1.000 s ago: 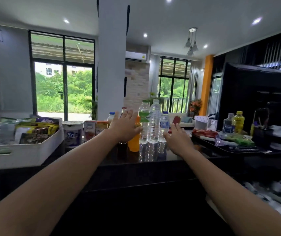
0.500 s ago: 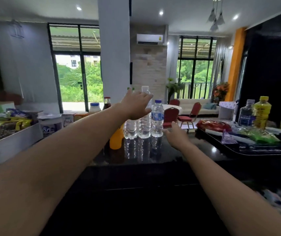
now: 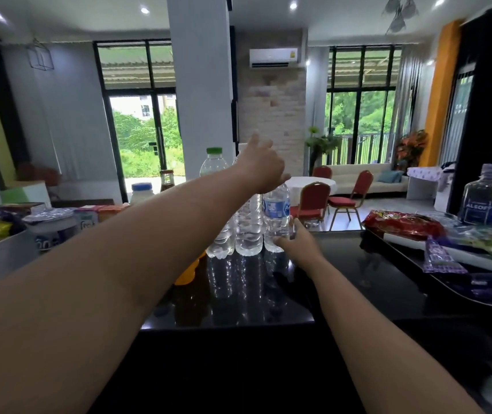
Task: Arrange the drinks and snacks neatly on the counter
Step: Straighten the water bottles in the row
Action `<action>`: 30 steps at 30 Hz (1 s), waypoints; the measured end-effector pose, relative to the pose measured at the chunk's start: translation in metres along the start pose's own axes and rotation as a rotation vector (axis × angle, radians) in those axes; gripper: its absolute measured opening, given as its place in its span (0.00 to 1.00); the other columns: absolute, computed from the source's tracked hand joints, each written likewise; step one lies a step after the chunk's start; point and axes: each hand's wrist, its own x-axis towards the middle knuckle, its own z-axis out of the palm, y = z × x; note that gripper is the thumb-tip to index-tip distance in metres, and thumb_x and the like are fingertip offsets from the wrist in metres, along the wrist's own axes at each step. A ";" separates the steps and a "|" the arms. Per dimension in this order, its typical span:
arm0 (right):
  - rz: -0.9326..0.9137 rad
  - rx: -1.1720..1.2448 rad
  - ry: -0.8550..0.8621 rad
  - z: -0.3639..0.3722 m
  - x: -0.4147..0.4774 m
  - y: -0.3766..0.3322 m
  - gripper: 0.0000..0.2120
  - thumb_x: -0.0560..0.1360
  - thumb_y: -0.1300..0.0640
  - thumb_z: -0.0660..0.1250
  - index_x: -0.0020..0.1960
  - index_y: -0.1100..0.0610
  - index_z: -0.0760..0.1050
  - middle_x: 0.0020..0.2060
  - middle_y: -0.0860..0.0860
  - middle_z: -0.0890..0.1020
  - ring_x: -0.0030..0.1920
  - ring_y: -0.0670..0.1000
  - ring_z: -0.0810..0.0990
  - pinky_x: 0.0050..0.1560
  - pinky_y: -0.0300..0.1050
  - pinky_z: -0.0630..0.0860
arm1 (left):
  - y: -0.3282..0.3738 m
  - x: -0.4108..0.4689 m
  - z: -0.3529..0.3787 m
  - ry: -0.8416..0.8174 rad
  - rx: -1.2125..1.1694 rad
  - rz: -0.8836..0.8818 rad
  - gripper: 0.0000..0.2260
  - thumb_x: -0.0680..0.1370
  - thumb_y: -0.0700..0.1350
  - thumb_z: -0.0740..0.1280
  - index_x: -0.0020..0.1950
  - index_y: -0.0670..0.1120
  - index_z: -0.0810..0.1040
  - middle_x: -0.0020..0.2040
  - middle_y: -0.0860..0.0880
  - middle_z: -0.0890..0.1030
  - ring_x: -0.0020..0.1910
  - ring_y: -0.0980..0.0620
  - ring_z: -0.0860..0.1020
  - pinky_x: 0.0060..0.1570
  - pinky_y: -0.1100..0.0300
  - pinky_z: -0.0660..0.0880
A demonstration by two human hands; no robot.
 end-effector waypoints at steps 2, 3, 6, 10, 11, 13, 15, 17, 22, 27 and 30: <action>-0.024 0.040 -0.052 0.000 0.008 0.003 0.36 0.73 0.58 0.70 0.75 0.52 0.56 0.65 0.56 0.75 0.58 0.56 0.77 0.61 0.56 0.73 | 0.003 0.007 0.005 -0.036 0.011 -0.004 0.24 0.81 0.60 0.50 0.51 0.47 0.80 0.55 0.46 0.81 0.64 0.45 0.72 0.70 0.40 0.53; -0.041 0.042 -0.061 0.000 0.010 0.004 0.34 0.72 0.60 0.71 0.73 0.52 0.58 0.63 0.55 0.76 0.55 0.54 0.77 0.58 0.52 0.74 | 0.005 0.009 0.006 -0.040 0.008 0.001 0.23 0.81 0.59 0.51 0.50 0.47 0.80 0.54 0.46 0.81 0.63 0.45 0.73 0.70 0.41 0.54; -0.067 0.040 -0.064 -0.001 0.017 0.007 0.34 0.71 0.61 0.71 0.73 0.52 0.60 0.54 0.49 0.75 0.47 0.47 0.73 0.50 0.45 0.70 | 0.008 0.014 0.010 -0.021 0.012 0.031 0.20 0.81 0.57 0.53 0.50 0.46 0.79 0.53 0.46 0.82 0.59 0.45 0.76 0.66 0.45 0.61; -0.079 0.050 -0.073 -0.001 0.021 0.010 0.30 0.70 0.58 0.72 0.68 0.52 0.66 0.52 0.48 0.76 0.49 0.50 0.76 0.55 0.49 0.73 | 0.001 0.019 0.014 -0.050 -0.060 0.051 0.17 0.81 0.54 0.56 0.54 0.44 0.78 0.55 0.44 0.80 0.59 0.44 0.74 0.61 0.47 0.67; -0.083 0.036 -0.065 -0.001 0.020 0.010 0.29 0.69 0.56 0.73 0.67 0.52 0.67 0.50 0.47 0.76 0.51 0.51 0.76 0.56 0.50 0.73 | -0.001 0.020 0.013 -0.064 -0.096 0.051 0.16 0.81 0.53 0.56 0.55 0.45 0.78 0.56 0.44 0.80 0.60 0.44 0.73 0.61 0.47 0.67; -0.094 0.002 -0.042 -0.001 0.020 0.010 0.29 0.68 0.53 0.75 0.66 0.51 0.68 0.51 0.48 0.75 0.53 0.52 0.76 0.57 0.52 0.74 | -0.005 0.020 0.012 -0.076 -0.163 0.054 0.14 0.80 0.52 0.58 0.58 0.46 0.77 0.56 0.45 0.79 0.60 0.45 0.71 0.61 0.48 0.67; -0.096 -0.007 -0.014 -0.001 0.019 0.010 0.26 0.68 0.51 0.75 0.61 0.50 0.68 0.53 0.50 0.75 0.54 0.52 0.76 0.57 0.52 0.74 | -0.009 0.019 0.011 -0.078 -0.218 0.064 0.13 0.80 0.50 0.59 0.60 0.48 0.76 0.56 0.46 0.79 0.60 0.46 0.71 0.60 0.50 0.66; -0.092 0.007 0.000 -0.003 0.019 0.011 0.24 0.67 0.51 0.76 0.56 0.48 0.65 0.50 0.47 0.74 0.52 0.50 0.75 0.54 0.49 0.73 | -0.010 0.018 0.010 -0.085 -0.266 0.081 0.12 0.79 0.49 0.60 0.62 0.49 0.74 0.57 0.47 0.79 0.60 0.46 0.70 0.59 0.51 0.66; -0.087 -0.006 0.042 -0.006 0.014 0.011 0.26 0.67 0.48 0.76 0.56 0.50 0.64 0.50 0.48 0.73 0.49 0.48 0.75 0.52 0.48 0.74 | -0.008 0.017 0.010 -0.091 -0.320 0.092 0.13 0.79 0.45 0.60 0.63 0.51 0.72 0.58 0.46 0.78 0.61 0.46 0.69 0.61 0.50 0.66; -0.106 -0.026 0.027 -0.008 0.011 0.009 0.29 0.67 0.48 0.76 0.61 0.53 0.65 0.52 0.49 0.73 0.53 0.50 0.75 0.53 0.48 0.73 | -0.011 0.015 0.011 -0.076 -0.309 0.114 0.13 0.79 0.47 0.60 0.63 0.51 0.72 0.58 0.46 0.78 0.62 0.46 0.69 0.62 0.49 0.65; -0.108 -0.024 0.021 -0.008 0.011 0.009 0.26 0.67 0.48 0.76 0.58 0.50 0.65 0.48 0.46 0.73 0.49 0.47 0.75 0.49 0.45 0.71 | -0.014 0.014 0.013 -0.065 -0.300 0.122 0.13 0.79 0.49 0.60 0.64 0.51 0.72 0.59 0.45 0.77 0.62 0.45 0.69 0.62 0.50 0.64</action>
